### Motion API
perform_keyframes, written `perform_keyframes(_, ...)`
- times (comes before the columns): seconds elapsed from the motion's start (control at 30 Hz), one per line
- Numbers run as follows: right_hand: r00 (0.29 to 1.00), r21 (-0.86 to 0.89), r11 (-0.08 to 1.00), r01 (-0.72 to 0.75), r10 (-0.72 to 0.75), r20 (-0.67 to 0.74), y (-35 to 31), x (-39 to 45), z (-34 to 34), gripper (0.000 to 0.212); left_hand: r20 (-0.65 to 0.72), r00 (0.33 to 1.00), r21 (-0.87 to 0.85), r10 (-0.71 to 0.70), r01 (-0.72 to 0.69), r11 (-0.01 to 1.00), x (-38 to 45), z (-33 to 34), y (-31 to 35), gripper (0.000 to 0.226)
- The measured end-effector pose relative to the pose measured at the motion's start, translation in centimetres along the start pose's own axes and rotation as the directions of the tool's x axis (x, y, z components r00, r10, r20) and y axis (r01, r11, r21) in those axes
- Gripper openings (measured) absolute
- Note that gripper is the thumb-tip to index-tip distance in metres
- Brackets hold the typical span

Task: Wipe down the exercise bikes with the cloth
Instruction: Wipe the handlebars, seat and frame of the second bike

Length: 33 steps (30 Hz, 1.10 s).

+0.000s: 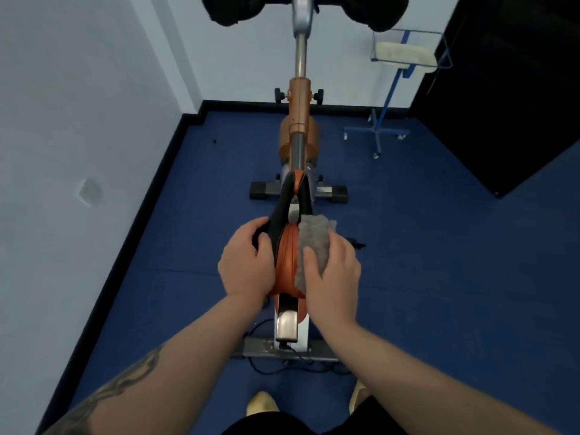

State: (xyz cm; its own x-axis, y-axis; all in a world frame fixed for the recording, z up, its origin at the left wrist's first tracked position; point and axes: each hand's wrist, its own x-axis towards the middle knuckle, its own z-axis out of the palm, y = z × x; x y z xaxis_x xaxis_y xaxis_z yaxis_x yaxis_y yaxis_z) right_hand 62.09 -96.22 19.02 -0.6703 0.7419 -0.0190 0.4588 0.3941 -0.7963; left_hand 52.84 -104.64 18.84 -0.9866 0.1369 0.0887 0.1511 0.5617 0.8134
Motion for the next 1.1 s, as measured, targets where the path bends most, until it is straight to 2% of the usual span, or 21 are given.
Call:
perform_keyframes(0.07,0.985,-0.079,0.997,0.017,-0.004,0.172,0.1,2.9,-0.5,0.057,-0.003,1.0,0.003,-0.012,0.012,1.0,0.0,-0.1,0.1,0.03)
perform_keyframes(0.13,0.9,-0.092,0.99,-0.105,0.134,0.414,-0.9,7.5,-0.6,0.054,-0.004,1.0,0.011,-0.02,0.02,1.0,0.1,-0.1,0.2,0.03)
perform_keyframes(0.2,0.835,-0.101,0.976,-0.194,0.218,0.504,-2.0,10.1,-0.4,0.056,-0.002,1.0,0.027,-0.026,0.026,0.999,-0.1,-0.2,0.3,0.029)
perform_keyframes(0.23,0.839,-0.137,0.975,-0.175,0.221,0.498,-2.3,10.0,-0.2,0.056,-0.005,1.0,0.047,-0.03,0.03,0.998,-0.2,-0.2,0.5,0.029)
perform_keyframes(0.27,0.865,-0.185,0.978,-0.095,0.173,0.471,-2.2,9.2,-0.1,0.056,-0.018,0.999,0.082,-0.036,0.037,0.996,-0.3,-0.1,0.7,0.029)
perform_keyframes(0.3,0.895,-0.221,0.975,0.002,0.096,0.435,-2.1,7.9,-0.3,0.057,-0.038,0.998,0.137,-0.043,0.048,0.989,-0.3,0.0,0.9,0.028)
perform_keyframes(0.37,0.907,-0.215,0.965,0.15,-0.048,0.418,-1.4,6.4,-0.9,0.062,-0.086,0.992,0.257,-0.096,0.115,0.959,-0.2,0.5,1.4,0.03)
perform_keyframes(0.43,0.884,-0.191,0.973,0.126,-0.023,0.468,-1.2,8.1,-0.5,0.064,-0.141,0.974,0.307,-0.175,0.211,0.928,-0.4,1.0,1.8,0.032)
perform_keyframes(0.5,0.864,-0.152,0.988,-0.011,0.086,0.496,-1.7,11.0,1.1,0.064,-0.196,0.954,0.245,-0.228,0.272,0.931,-0.7,1.3,1.8,0.033)
perform_keyframes(0.57,0.878,-0.055,0.993,-0.102,0.115,0.464,-2.4,13.7,2.9,0.065,-0.224,0.928,0.086,-0.297,0.323,0.943,-0.7,1.3,1.6,0.031)
perform_keyframes(0.63,0.905,0.004,0.999,-0.05,0.044,0.424,-2.8,16.0,4.3,0.062,-0.196,0.926,-0.015,-0.322,0.326,0.945,-0.5,1.0,1.0,0.027)
perform_keyframes(0.7,0.895,-0.051,0.991,0.125,-0.091,0.438,-2.9,18.1,4.8,0.056,-0.161,0.937,-0.047,-0.311,0.307,0.951,-0.2,0.7,0.6,0.024)
perform_keyframes(0.77,0.82,-0.153,0.899,0.409,-0.289,0.495,-2.8,19.4,4.5,0.053,-0.159,0.939,-0.054,-0.306,0.301,0.952,0.0,0.6,0.3,0.023)
perform_keyframes(0.8,0.737,-0.194,0.789,0.583,-0.412,0.536,-2.8,19.4,4.2,0.052,-0.164,0.94,-0.056,-0.3,0.295,0.954,0.0,0.6,0.2,0.022)
perform_keyframes(0.87,0.483,-0.179,0.49,0.853,-0.612,0.626,-2.6,18.7,4.0,0.052,-0.18,0.944,-0.047,-0.277,0.273,0.961,0.0,0.7,0.1,0.022)
perform_keyframes(0.9,0.365,-0.119,0.389,0.913,-0.654,0.662,-2.5,18.2,4.1,0.053,-0.196,0.941,-0.049,-0.277,0.273,0.961,-0.1,0.7,0.0,0.022)
perform_keyframes(0.93,0.299,-0.071,0.345,0.936,-0.67,0.679,-2.5,18.0,3.8,0.053,-0.197,0.943,-0.058,-0.268,0.261,0.964,-0.1,0.7,0.1,0.022)
perform_keyframes(1.0,0.218,-0.032,0.276,0.961,-0.678,0.702,-3.2,18.7,3.6,0.05,-0.194,0.946,-0.076,-0.261,0.251,0.965,-0.1,0.7,0.2,0.023)
perform_keyframes(1.03,0.201,-0.054,0.235,0.97,-0.662,0.722,-3.8,19.1,3.7,0.049,-0.199,0.943,-0.086,-0.267,0.255,0.963,-0.2,0.6,0.3,0.024)
perform_keyframes(1.1,0.247,-0.156,0.201,0.967,-0.595,0.765,-5.2,19.6,4.1,0.055,-0.22,0.936,-0.104,-0.273,0.256,0.961,-0.3,0.5,0.8,0.023)
